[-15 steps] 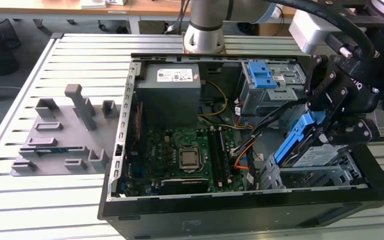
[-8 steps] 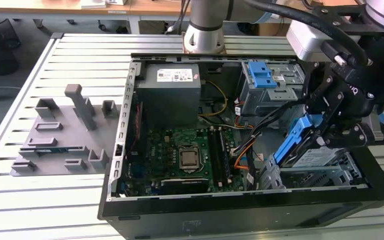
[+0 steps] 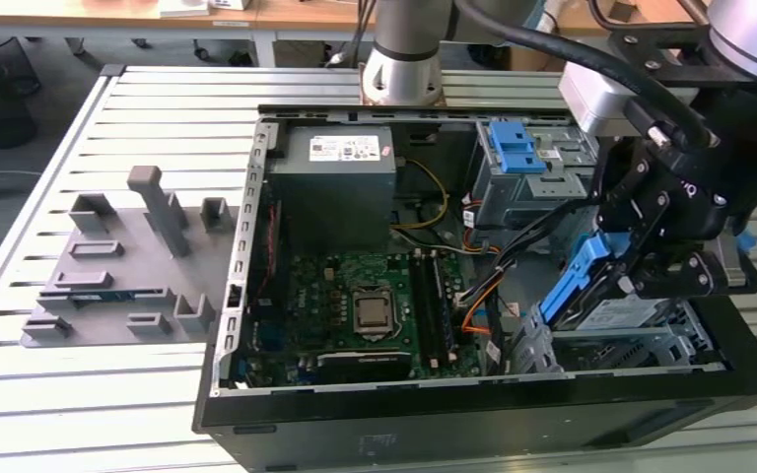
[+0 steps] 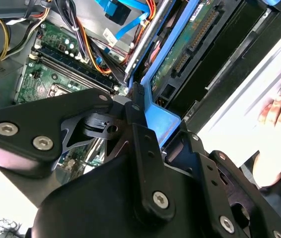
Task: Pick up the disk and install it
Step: 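Insert the disk into the insertion slot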
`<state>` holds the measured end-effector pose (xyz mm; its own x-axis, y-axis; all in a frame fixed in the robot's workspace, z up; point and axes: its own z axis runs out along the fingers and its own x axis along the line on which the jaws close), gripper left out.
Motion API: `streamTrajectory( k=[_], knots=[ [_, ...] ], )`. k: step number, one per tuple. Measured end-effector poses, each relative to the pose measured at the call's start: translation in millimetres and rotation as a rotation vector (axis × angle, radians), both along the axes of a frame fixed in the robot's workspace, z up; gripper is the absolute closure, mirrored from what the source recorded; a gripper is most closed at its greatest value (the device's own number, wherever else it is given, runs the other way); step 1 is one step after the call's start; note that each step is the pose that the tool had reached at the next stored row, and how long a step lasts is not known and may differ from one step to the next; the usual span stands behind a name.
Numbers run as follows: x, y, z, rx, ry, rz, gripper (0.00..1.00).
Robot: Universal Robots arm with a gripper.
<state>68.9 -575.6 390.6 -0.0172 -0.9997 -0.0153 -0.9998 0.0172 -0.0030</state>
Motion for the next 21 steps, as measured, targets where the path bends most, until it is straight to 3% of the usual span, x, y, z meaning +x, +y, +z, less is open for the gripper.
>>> streamTrajectory(
  k=[21],
  knots=[
    [0.0,-0.5,-19.3,0.0001,0.0,0.0,0.64]
  ],
)
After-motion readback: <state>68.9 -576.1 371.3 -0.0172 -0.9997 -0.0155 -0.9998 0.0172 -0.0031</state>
